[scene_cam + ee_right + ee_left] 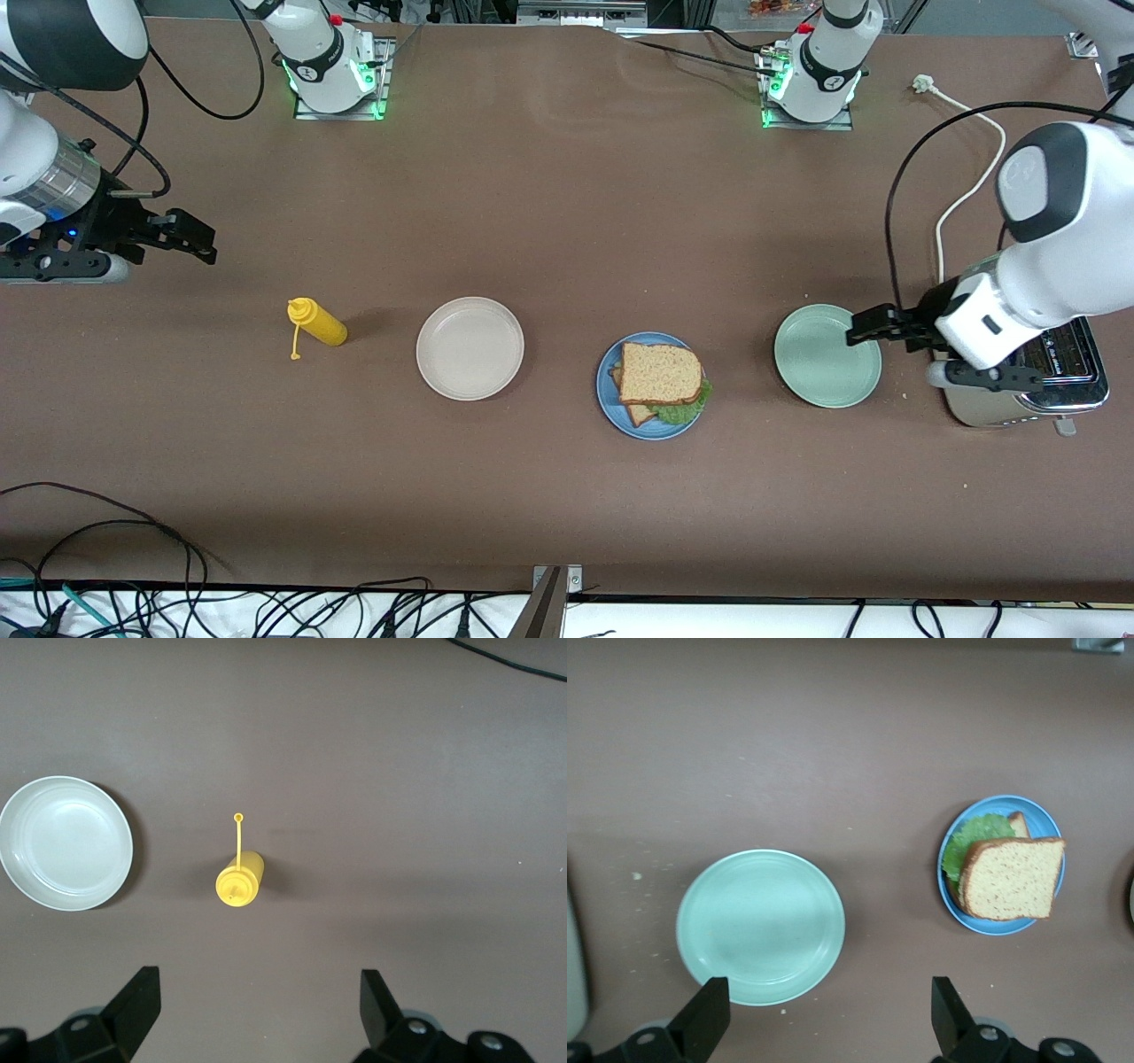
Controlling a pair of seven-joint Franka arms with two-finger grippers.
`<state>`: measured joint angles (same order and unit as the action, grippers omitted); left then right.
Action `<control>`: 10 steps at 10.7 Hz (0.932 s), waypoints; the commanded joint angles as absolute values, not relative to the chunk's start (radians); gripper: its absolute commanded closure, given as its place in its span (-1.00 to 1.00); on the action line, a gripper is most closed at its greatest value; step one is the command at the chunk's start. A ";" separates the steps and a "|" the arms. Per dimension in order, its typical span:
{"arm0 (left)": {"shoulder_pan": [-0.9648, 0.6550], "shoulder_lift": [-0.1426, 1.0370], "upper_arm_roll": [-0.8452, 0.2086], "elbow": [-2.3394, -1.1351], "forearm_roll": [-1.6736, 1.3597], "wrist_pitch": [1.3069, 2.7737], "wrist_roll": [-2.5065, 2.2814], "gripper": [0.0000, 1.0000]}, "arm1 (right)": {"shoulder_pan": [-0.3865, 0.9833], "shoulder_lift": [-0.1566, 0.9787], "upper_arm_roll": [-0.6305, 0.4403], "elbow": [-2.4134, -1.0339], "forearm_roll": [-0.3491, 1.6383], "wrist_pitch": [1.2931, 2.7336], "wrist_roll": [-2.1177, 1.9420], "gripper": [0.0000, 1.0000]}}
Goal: Make sandwich in blue plate with both arms
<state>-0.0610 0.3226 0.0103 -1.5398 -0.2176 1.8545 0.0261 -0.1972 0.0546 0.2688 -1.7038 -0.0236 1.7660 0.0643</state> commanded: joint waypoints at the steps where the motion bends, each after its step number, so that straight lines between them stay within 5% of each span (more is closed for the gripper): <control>1: -0.066 0.165 0.026 -1.632 -0.152 1.832 0.025 -1.00 | -0.201 0.037 0.273 -1.690 -0.037 1.750 0.074 -1.00; 7: -0.066 -0.056 0.021 -1.621 -0.016 1.655 -0.081 -1.00 | -0.198 0.034 0.273 -1.690 -0.025 1.718 0.075 -1.00; 10: -0.064 -0.071 0.021 -1.621 0.017 1.547 -0.081 -1.00 | -0.198 0.034 0.273 -1.689 -0.009 1.713 0.078 -1.00</control>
<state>-0.0641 -0.0475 0.0234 -1.5877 -0.0192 1.6024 -0.0689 -0.1951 0.0410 0.2702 -1.6990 -0.0227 1.7349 0.0652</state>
